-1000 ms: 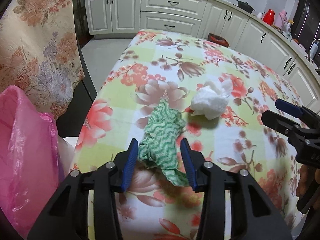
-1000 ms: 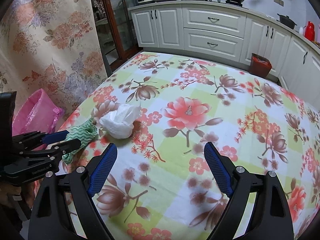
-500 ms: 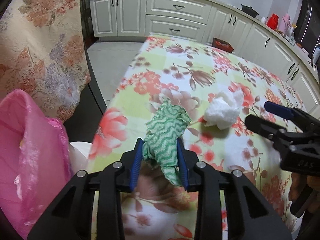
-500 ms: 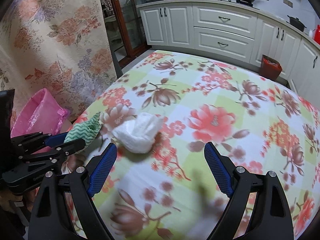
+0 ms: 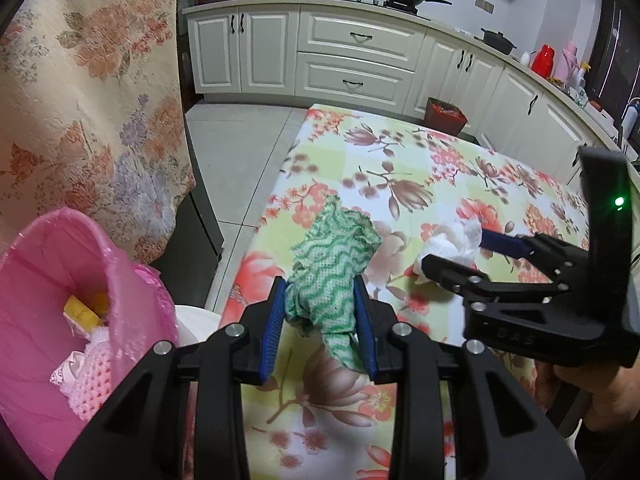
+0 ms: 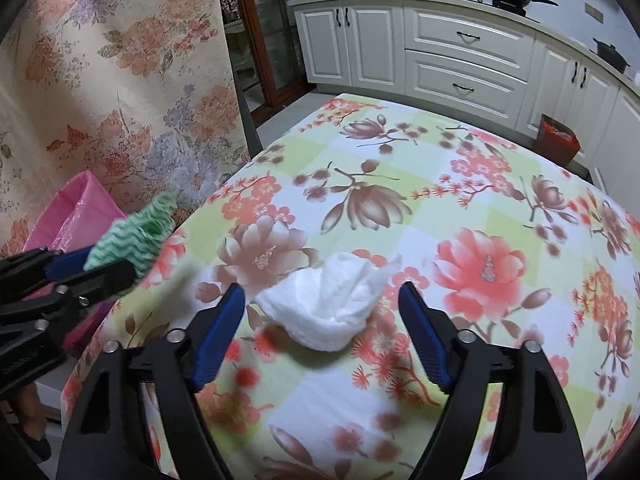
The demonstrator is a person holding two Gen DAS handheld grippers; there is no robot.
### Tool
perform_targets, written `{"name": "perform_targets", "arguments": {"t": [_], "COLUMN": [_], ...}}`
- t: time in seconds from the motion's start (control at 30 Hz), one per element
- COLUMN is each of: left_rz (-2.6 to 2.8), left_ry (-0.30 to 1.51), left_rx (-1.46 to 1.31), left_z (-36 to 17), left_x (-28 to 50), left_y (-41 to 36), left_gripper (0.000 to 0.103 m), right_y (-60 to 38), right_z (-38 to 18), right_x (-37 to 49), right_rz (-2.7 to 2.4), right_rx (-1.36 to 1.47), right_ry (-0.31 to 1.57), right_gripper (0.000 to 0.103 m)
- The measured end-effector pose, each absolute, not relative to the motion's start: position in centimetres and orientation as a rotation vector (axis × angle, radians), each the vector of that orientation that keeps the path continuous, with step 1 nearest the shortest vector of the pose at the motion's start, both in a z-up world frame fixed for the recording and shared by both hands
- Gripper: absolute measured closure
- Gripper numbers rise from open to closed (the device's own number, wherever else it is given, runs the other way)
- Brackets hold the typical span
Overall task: Collect trash
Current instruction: 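Grasp the green zigzag cloth with the left tool while the right tool grasps the white tissue, then carry the green cloth and white tissue over the pink bin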
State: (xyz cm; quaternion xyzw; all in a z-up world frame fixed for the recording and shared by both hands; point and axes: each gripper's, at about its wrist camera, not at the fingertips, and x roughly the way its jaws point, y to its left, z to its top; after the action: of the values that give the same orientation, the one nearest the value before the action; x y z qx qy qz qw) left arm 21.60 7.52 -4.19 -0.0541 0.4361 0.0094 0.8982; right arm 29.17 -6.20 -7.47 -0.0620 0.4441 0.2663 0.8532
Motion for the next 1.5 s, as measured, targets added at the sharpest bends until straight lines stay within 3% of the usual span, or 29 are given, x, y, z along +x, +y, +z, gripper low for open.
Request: {"name": "perform_targets", "arguments": {"t": [0.23, 1.5], "left_rz": [0.022, 0.070], "left_ry": [0.888, 0.722], "left_rx": [-0.116, -0.135], "left_z": [-3.5, 4.8], "left_x": [21.3, 9.3], "left_y": [7.9, 9.7], "left_gripper": [0.071, 0.071], "right_y": [-5.7, -7.0], "right_z": [-7.7, 3.4], "right_x": [29.1, 17.4], "right_rz": [0.574, 0.612], "right_rx": [-0.131, -0.122], "right_ry": [0.946, 0.746], "right_gripper": [0.061, 0.063]}}
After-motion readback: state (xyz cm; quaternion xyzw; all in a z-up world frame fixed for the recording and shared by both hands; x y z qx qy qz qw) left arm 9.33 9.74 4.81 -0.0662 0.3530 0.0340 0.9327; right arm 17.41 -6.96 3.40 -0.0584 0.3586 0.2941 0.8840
